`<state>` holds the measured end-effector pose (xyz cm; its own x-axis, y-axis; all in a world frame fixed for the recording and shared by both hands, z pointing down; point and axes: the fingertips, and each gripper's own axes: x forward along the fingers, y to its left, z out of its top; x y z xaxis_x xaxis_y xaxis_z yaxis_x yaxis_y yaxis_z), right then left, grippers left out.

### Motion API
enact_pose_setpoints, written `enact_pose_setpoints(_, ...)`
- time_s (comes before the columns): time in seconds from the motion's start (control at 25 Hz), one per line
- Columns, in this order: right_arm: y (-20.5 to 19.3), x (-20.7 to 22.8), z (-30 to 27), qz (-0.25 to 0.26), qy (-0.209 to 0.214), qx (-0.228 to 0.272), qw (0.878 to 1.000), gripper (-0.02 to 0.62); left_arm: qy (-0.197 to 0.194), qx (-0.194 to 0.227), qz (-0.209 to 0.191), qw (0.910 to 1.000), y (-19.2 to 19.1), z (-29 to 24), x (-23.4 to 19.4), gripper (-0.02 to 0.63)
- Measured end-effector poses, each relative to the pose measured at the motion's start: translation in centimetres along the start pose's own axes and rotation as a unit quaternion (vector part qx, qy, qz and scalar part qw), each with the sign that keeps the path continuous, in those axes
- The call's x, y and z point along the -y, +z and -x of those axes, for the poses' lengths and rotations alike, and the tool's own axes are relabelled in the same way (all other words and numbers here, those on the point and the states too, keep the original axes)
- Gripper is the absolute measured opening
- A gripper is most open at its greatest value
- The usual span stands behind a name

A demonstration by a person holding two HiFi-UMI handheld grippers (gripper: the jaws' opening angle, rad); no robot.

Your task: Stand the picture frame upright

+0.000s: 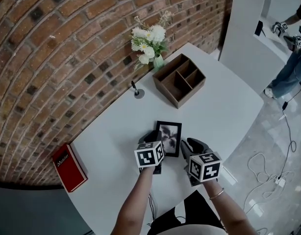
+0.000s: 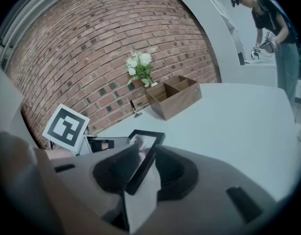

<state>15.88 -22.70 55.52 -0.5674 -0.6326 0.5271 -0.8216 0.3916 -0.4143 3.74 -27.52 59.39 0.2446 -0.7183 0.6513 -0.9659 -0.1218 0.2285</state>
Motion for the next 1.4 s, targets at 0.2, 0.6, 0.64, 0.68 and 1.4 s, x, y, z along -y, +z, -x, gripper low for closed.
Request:
enact_pose_setpoints(0.2, -0.1, -0.3, -0.8, 0.003, 0.006, -0.008, 1.0, 0.092, -0.003, 0.03, 0.006, 0.9995, 0.3, 1.0, -0.1, 0.063)
enact_pose_setpoints(0.6, -0.4, -0.5, -2.8, -0.031, 0.025, -0.026, 0.999, 0.095, -0.024, 0.085, 0.017, 0.9959, 1.3, 2.7, -0.1, 0.063)
enact_pose_setpoints(0.64, -0.4, -0.6, -3.0, -0.038, 0.028, -0.029, 0.998, 0.104, -0.028, 0.088, 0.019, 0.9955, 1.4, 2.9, -0.1, 0.063)
enact_pose_setpoints(0.68, -0.4, -0.7, -3.2, -0.045, 0.032, -0.03, 0.998, 0.107, -0.032, 0.092, 0.022, 0.9951, 1.5, 3.0, -0.1, 0.063)
enact_pose_setpoints(1.4, -0.4, -1.1, -4.3, -0.094, 0.101, -0.054, 0.989, 0.114, -0.051, 0.103, 0.042, 0.9925, 1.7, 3.0, 0.6, 0.063)
